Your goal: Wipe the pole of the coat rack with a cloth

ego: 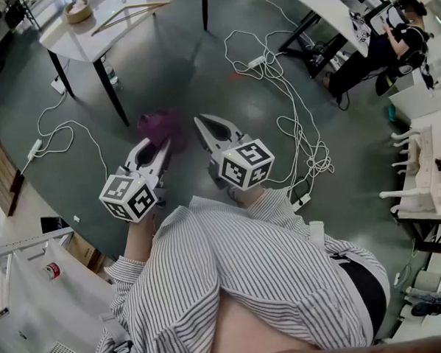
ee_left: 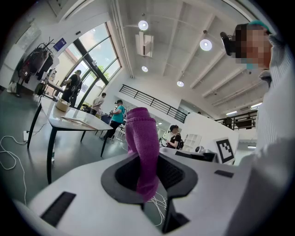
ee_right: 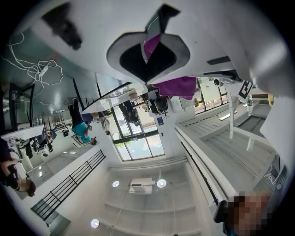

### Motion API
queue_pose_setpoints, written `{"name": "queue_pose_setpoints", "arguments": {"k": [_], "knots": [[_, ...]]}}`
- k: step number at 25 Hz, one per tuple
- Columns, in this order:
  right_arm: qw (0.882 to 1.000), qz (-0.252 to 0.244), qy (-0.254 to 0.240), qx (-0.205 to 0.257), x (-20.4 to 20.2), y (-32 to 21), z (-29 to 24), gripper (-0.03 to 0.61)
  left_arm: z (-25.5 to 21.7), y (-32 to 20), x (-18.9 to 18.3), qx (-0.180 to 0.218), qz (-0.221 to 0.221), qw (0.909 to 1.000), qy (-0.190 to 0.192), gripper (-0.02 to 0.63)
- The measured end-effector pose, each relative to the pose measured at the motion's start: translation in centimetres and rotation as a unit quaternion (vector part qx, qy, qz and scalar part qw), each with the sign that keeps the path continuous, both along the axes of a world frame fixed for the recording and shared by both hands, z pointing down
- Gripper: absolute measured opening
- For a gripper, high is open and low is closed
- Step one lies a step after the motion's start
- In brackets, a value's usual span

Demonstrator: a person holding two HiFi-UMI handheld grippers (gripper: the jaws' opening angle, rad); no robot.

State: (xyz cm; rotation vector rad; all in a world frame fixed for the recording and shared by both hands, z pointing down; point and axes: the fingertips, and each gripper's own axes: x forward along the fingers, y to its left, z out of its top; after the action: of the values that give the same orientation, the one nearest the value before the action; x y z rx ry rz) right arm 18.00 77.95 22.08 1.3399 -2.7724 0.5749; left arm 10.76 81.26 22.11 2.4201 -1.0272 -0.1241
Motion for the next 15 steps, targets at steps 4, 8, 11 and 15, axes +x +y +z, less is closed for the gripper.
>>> {"name": "queue_pose_setpoints", "arguments": {"k": [4,8,11,15], "knots": [[1.000,-0.003,0.011,0.003,0.0,0.4,0.0,0.015,0.1,0.1,-0.5,-0.016,-0.019,0.9996,0.015,0.097],[1.000,-0.006,0.018,0.005,0.4,1.2,-0.1,0.015,-0.5,0.4,-0.2,-0.011,-0.023,0.9995,0.019,0.097],[1.000,-0.005,0.021,0.008,0.5,1.1,-0.4,0.015,-0.9,0.0,-0.2,-0.004,-0.021,0.9995,0.021,0.097],[1.000,-0.001,0.010,0.010,0.8,1.8,-0.3,0.015,-0.6,0.8,-0.3,-0.001,-0.025,0.9995,0.018,0.097]]}}
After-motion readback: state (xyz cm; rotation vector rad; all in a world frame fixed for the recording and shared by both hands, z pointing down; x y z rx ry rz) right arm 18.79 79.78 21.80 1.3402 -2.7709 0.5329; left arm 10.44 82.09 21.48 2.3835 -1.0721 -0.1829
